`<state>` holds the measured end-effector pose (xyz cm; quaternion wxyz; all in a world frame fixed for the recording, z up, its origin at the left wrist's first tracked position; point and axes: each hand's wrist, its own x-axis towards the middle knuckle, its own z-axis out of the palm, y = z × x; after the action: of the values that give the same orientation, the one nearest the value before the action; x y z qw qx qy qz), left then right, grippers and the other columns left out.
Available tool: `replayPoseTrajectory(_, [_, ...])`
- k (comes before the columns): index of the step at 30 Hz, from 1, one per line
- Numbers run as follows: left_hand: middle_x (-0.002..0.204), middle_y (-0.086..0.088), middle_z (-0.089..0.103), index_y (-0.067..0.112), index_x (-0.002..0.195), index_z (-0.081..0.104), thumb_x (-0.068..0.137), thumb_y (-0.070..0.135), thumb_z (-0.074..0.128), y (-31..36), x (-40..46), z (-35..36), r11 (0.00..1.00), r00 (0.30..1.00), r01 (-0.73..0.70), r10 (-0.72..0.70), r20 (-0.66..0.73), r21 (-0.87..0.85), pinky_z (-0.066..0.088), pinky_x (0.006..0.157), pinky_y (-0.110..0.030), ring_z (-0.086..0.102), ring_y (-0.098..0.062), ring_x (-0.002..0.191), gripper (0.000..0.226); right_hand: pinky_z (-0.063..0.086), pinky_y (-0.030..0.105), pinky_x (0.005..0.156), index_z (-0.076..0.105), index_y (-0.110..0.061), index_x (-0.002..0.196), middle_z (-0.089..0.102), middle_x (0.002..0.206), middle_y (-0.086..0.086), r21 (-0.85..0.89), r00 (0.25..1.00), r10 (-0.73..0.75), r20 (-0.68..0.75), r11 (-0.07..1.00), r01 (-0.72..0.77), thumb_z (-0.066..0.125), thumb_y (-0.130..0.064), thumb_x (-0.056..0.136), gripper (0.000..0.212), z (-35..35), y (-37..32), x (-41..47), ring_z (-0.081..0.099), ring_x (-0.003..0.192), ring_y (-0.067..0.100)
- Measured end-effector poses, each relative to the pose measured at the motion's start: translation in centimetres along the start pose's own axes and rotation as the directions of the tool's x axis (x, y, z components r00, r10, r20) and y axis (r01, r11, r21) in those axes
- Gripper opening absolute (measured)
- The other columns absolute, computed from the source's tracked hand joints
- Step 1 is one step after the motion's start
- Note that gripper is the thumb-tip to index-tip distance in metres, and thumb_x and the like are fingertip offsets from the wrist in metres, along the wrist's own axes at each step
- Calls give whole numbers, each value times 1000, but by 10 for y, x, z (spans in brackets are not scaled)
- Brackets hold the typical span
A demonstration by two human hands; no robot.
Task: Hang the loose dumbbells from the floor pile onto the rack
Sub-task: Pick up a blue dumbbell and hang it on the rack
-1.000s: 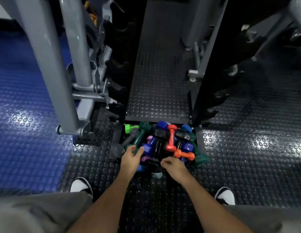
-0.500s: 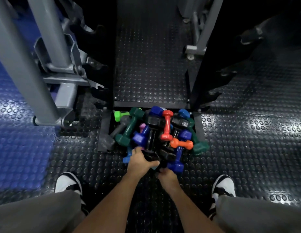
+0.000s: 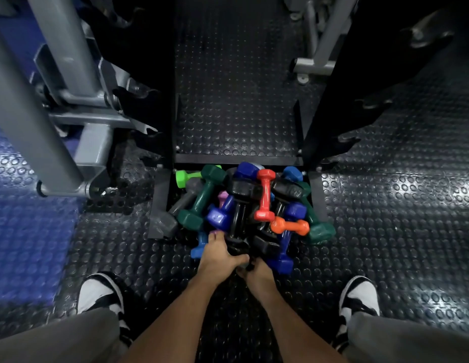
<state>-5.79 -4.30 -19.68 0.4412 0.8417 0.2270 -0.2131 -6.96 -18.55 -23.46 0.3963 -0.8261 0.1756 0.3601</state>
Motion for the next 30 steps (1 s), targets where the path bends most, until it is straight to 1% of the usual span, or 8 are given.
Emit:
replayPoseTrajectory(5, [123, 2, 47, 19, 132, 53, 64, 44, 89, -4, -1, -2, 1000, 1000, -6, 6, 1, 4, 44, 92, -23, 56, -17, 110, 81, 50, 26, 86, 66, -16, 120, 71, 107, -2, -21, 997, -70, 18, 997, 71, 75, -14, 88, 33, -2, 3, 6, 67, 101, 15])
replayPoseTrajectory(9, [121, 3, 48, 21, 135, 52, 64, 50, 87, -8, 0, -11, 1000, 1000, -3, 3, 12, 21, 47, 91, -28, 56, -17, 109, 84, 56, 42, 95, 66, -27, 113, 74, 107, -2, -7, 997, -61, 40, 998, 61, 72, -10, 89, 30, -5, 13, 10, 70, 103, 20])
replayPoseTrajectory(13, [114, 6, 48, 24, 129, 54, 59, 54, 86, -7, -1, -23, 1000, 999, -16, 17, 38, -12, 46, 86, -26, 56, -13, 103, 83, 49, 20, 82, 64, -13, 126, 71, 105, -5, -42, 996, -73, 59, 996, 76, 66, -5, 92, 35, -8, 8, 5, 67, 98, 14])
replayPoseTrajectory(17, [114, 7, 57, 30, 119, 61, 53, 56, 87, -12, -9, -33, 991, 997, 12, -2, 75, -134, 51, 92, -25, 61, -7, 102, 76, 52, 27, 78, 72, -8, 109, 71, 91, -1, -24, 1000, -3, 14, 1000, 3, 57, -7, 98, 20, -17, 0, -2, 67, 87, 18])
replayPoseTrajectory(20, [109, 2, 65, 30, 109, 65, 61, 38, 93, -22, -24, -35, 975, 995, 28, -6, 101, -220, 49, 78, -11, 67, -4, 93, 56, 49, 23, 68, 77, -11, 95, 72, 80, -1, 4, 999, 42, -2, 999, -42, 53, -14, 100, 25, -23, -13, -9, 66, 75, 16])
replayPoseTrajectory(23, [106, 3, 67, 31, 107, 65, 61, 33, 94, -36, -40, -31, 971, 996, 34, -13, 92, -235, 46, 75, -7, 65, 2, 92, 54, 54, 34, 77, 77, -13, 84, 75, 84, 6, -36, 993, 107, -40, 993, -109, 58, -25, 95, 25, -27, -22, -9, 69, 83, 26])
replayPoseTrajectory(26, [110, 8, 60, 34, 109, 64, 58, 36, 94, -47, -45, -26, 980, 999, 17, -10, 32, -201, 42, 81, -6, 61, 2, 98, 60, 53, 33, 75, 77, -12, 94, 74, 96, 10, -137, 983, 150, -106, 977, -164, 58, -34, 89, 30, -35, -36, -11, 69, 92, 31])
replayPoseTrajectory(30, [114, 11, 55, 30, 116, 62, 60, 32, 95, -53, -41, -24, 991, 1000, 7, -6, 11, -133, 42, 87, -11, 57, 1, 103, 65, 51, 35, 76, 77, -19, 96, 74, 98, 10, -198, 939, 85, -333, 967, -158, 57, -37, 91, 28, -55, -58, -24, 69, 95, 36])
